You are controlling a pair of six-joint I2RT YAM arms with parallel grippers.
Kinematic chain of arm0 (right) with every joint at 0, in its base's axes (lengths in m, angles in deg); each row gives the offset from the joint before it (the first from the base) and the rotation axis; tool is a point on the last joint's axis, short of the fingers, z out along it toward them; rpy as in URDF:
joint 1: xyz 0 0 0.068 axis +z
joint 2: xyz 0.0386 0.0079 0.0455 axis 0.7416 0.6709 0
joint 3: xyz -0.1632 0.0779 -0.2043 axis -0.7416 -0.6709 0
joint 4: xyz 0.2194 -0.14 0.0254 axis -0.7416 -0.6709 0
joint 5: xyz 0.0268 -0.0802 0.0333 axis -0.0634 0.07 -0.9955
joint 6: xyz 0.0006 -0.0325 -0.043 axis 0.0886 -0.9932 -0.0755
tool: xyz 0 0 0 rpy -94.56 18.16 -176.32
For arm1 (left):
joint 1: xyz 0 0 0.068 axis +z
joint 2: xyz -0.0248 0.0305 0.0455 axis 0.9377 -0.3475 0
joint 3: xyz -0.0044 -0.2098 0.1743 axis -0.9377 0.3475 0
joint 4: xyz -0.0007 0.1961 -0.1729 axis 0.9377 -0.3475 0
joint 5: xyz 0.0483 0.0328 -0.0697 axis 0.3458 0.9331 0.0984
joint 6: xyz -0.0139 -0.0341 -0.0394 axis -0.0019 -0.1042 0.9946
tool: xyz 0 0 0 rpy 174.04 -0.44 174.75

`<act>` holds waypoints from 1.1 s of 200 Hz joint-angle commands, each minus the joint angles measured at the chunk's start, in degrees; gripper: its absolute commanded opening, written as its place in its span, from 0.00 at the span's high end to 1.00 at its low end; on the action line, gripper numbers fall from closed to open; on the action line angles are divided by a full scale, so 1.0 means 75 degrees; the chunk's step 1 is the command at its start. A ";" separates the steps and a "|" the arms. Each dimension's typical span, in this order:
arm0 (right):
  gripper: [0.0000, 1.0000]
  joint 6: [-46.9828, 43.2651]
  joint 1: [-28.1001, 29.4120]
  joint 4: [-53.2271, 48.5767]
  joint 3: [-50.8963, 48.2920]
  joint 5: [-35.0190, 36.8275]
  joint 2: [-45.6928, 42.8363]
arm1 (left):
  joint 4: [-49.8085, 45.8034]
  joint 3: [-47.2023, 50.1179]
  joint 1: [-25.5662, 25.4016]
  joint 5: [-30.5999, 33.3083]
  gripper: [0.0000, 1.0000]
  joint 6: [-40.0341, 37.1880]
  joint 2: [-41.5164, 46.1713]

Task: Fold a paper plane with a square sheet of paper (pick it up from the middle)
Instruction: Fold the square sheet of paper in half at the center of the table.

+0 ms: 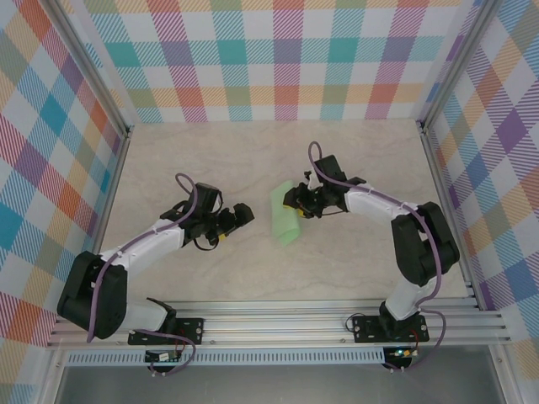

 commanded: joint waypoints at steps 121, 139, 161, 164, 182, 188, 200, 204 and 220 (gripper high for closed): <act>0.39 0.0499 -0.0186 0.1011 -0.1686 0.0067 0.0053 | 0.1088 -0.0620 -0.0794 -0.0425 0.11 0.0747 -0.1321; 0.38 0.0322 -0.0338 0.0712 -0.1683 0.0033 -0.0080 | 0.1112 -0.0708 -0.0954 -0.0388 0.11 0.0763 -0.1530; 0.34 -0.0018 -0.0525 0.0418 -0.1758 -0.0066 -0.0410 | 0.1125 -0.0885 -0.1144 -0.0442 0.11 0.0753 -0.1822; 0.34 -0.0073 -0.0566 0.0398 -0.1759 -0.0131 -0.0432 | 0.1125 -0.0913 -0.1173 -0.0437 0.11 0.0753 -0.1855; 0.34 -0.0455 -0.0669 0.0100 -0.1658 -0.0420 -0.0442 | 0.1102 -0.1055 -0.1347 -0.0369 0.11 0.0741 -0.2035; 0.35 -0.0626 -0.0683 0.0060 -0.1610 -0.0576 -0.0402 | 0.1103 -0.1088 -0.1396 -0.0366 0.12 0.0739 -0.2113; 0.35 -0.0849 -0.0688 -0.0190 -0.1478 -0.0692 -0.0305 | 0.1156 -0.1169 -0.1476 -0.0366 0.12 0.0762 -0.2262; 0.35 -0.0887 -0.0688 -0.0232 -0.1467 -0.0698 -0.0298 | 0.1160 -0.1197 -0.1509 -0.0355 0.12 0.0771 -0.2309; 0.35 -0.1006 -0.0700 -0.0285 -0.1444 -0.0774 -0.0256 | 0.1212 -0.1289 -0.1609 -0.0374 0.13 0.0785 -0.2477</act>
